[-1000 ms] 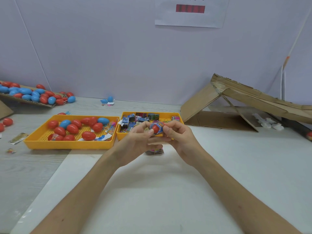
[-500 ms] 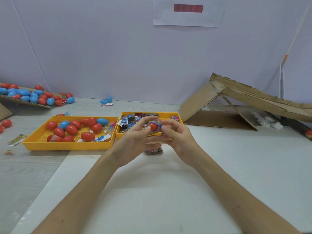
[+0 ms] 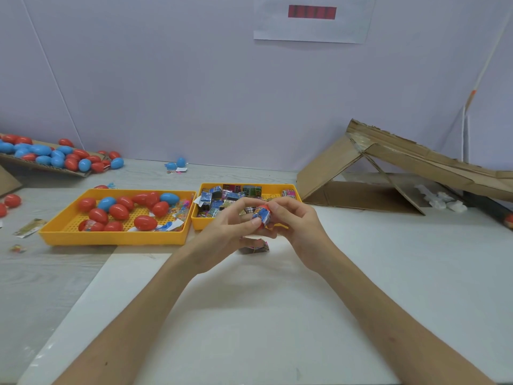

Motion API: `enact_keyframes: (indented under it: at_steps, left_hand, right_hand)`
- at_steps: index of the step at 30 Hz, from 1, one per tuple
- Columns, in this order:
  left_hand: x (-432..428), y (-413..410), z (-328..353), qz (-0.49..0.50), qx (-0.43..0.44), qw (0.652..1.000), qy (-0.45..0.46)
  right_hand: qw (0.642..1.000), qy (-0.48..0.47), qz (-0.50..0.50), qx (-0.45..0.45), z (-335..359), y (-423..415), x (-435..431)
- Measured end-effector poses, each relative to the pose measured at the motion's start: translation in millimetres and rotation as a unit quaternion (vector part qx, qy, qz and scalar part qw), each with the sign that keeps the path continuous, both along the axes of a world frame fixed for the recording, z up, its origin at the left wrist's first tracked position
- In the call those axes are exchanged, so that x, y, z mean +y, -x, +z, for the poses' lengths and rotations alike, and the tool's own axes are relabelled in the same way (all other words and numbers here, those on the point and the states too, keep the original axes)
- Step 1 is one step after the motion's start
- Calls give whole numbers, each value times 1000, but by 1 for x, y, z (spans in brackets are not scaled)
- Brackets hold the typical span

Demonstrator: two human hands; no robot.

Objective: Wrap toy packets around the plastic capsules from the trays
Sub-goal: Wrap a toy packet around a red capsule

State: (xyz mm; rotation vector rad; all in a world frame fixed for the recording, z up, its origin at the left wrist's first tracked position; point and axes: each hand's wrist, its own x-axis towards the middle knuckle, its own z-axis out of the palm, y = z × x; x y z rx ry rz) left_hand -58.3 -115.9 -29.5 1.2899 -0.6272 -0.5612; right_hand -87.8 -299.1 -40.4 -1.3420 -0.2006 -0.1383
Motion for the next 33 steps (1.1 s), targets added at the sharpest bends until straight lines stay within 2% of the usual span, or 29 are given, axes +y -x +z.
enact_keyframes:
  at_steps: [7,33]
  left_hand:
    - [1,0,1,10,5,999,36]
    - [-2,-2,-2,-26,21,999,27]
  right_hand:
    - [999,-27,27,-2,3,2,1]
    - [999,-40,8,6,4,3,2]
